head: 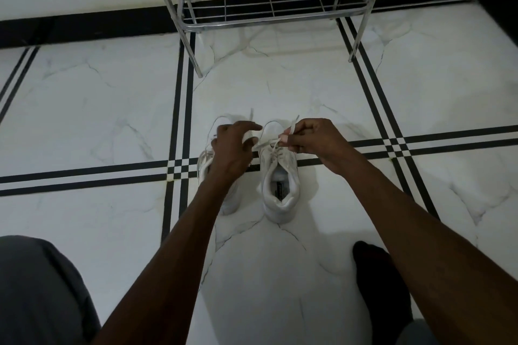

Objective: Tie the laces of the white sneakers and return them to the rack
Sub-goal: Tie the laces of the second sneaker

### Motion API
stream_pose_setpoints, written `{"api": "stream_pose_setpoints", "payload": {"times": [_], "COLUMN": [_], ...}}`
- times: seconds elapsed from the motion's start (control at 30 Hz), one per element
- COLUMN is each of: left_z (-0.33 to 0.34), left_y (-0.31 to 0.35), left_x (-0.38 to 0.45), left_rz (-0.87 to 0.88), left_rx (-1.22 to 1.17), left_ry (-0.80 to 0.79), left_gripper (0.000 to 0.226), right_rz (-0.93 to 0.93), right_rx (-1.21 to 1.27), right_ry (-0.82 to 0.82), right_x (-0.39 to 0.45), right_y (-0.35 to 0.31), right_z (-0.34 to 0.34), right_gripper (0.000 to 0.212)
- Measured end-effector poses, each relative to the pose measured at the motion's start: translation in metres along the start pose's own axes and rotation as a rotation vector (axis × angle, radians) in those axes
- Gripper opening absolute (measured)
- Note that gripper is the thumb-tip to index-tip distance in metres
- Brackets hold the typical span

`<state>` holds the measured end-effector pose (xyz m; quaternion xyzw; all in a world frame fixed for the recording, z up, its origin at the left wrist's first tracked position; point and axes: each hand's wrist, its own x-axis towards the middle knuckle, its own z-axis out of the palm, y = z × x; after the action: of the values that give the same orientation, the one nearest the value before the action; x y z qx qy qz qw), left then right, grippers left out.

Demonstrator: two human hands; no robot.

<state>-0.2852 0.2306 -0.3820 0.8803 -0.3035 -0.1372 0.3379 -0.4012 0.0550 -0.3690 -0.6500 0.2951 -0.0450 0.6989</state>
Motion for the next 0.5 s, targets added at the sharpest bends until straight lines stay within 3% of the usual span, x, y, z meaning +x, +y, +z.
{"api": "stream_pose_setpoints", "payload": {"times": [0.07, 0.27, 0.4, 0.5], "left_z": [0.013, 0.029, 0.005, -0.007], "left_y": [0.005, -0.008, -0.012, -0.019], "left_x": [-0.002, 0.002, 0.002, -0.006], "left_rz": [0.042, -0.014, 0.033, 0.010], "left_rx": [-0.029, -0.049, 0.428, 0.640], "left_ry": [-0.064, -0.145, 0.004, -0.055], "left_gripper": [0.031, 0.014, 0.012, 0.016], "right_rz": [-0.009, 0.027, 0.257, 0.480], "right_rx": [-0.028, -0.056, -0.158, -0.128], "right_ry": [-0.007, -0.023, 0.110, 0.175], "right_x": [0.000, -0.003, -0.004, -0.011], "right_y": [-0.003, -0.005, 0.009, 0.031], "right_z": [0.001, -0.003, -0.021, -0.029], "right_gripper": [0.031, 0.025, 0.019, 0.016]}}
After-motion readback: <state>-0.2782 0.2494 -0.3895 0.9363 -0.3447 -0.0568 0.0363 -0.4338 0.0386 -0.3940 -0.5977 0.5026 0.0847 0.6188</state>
